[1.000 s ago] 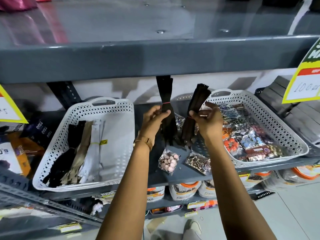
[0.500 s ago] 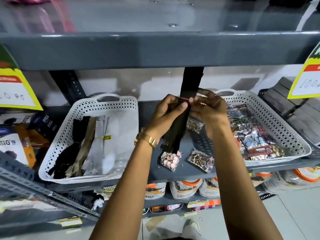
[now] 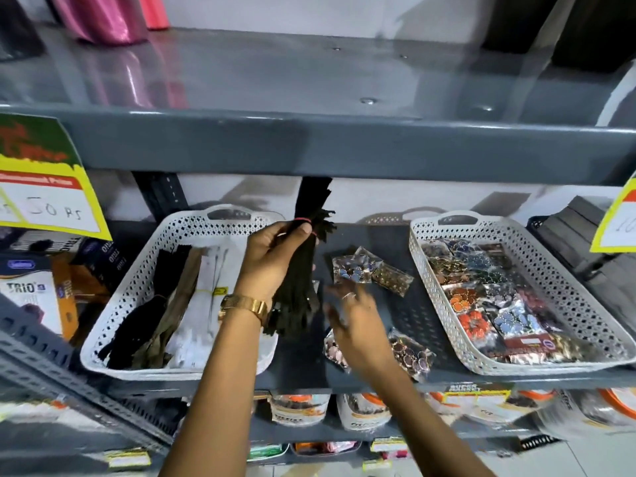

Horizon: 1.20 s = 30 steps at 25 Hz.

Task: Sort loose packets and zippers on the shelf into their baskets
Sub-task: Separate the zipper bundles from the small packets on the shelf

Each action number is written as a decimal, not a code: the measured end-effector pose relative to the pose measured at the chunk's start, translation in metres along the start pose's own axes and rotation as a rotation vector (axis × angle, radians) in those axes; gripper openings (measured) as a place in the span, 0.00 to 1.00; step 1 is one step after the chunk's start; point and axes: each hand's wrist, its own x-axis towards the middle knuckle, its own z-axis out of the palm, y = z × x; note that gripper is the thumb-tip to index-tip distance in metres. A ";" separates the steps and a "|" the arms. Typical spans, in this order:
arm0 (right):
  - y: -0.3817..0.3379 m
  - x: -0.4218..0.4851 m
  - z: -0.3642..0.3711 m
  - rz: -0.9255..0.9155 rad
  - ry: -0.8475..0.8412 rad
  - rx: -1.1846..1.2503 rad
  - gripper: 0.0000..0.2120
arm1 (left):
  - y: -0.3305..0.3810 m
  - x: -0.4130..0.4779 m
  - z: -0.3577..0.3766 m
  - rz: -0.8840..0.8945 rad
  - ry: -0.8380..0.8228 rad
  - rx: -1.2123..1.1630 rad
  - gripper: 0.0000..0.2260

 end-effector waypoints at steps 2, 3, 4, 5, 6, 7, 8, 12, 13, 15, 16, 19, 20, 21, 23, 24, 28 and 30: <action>0.004 -0.004 0.033 -0.092 -0.126 -0.226 0.25 | 0.008 -0.001 -0.012 -0.027 0.069 -0.054 0.05; 0.006 0.001 0.045 -0.134 -0.168 -0.288 0.27 | 0.011 -0.002 -0.016 -0.040 0.087 -0.067 0.07; 0.007 0.008 0.053 -0.172 -0.191 -0.334 0.28 | 0.013 -0.003 -0.019 -0.048 0.094 -0.072 0.08; 0.011 0.017 0.060 -0.203 -0.209 -0.363 0.30 | 0.014 -0.005 -0.020 -0.056 0.095 -0.070 0.08; 0.014 0.025 0.063 -0.235 -0.215 -0.382 0.33 | 0.014 -0.008 -0.021 -0.068 0.095 -0.061 0.07; 0.018 0.030 0.065 -0.253 -0.205 -0.394 0.36 | 0.013 -0.010 -0.021 -0.082 0.095 -0.046 0.07; 0.023 0.034 0.065 -0.258 -0.184 -0.404 0.39 | 0.012 -0.011 -0.021 -0.093 0.095 -0.029 0.07; 0.042 0.035 0.051 -0.123 -0.115 -0.420 0.38 | 0.008 -0.015 -0.020 -0.103 0.093 -0.029 0.07; 0.047 0.035 0.045 -0.099 -0.109 -0.441 0.34 | 0.007 -0.016 -0.019 -0.101 0.090 -0.017 0.06; 0.058 0.036 0.034 -0.085 -0.096 -0.494 0.25 | 0.002 -0.015 -0.016 -0.103 0.065 0.026 0.05; 0.063 0.038 0.028 -0.080 -0.068 -0.521 0.22 | -0.003 -0.014 -0.015 -0.099 0.049 0.070 0.05; 0.074 0.047 0.014 -0.004 0.008 -0.519 0.18 | -0.023 -0.010 -0.003 -0.033 0.017 0.355 0.11; 0.076 0.049 0.010 0.024 0.012 -0.499 0.18 | -0.030 -0.010 0.003 -0.014 0.010 0.482 0.13; 0.079 0.052 0.006 0.056 0.011 -0.470 0.21 | -0.036 -0.011 0.011 -0.007 -0.006 0.592 0.16; 0.081 0.066 -0.002 0.095 -0.002 -0.434 0.29 | -0.050 -0.011 0.024 -0.003 -0.076 0.691 0.20; 0.083 0.076 -0.005 0.097 -0.019 -0.425 0.32 | -0.055 -0.009 0.030 -0.015 -0.111 0.648 0.20; 0.099 0.103 -0.011 0.078 -0.159 -0.475 0.50 | -0.080 0.009 0.038 -0.102 -0.103 0.721 0.16; 0.111 0.101 -0.011 0.071 -0.214 -0.510 0.58 | -0.089 0.013 0.036 -0.156 -0.050 0.982 0.12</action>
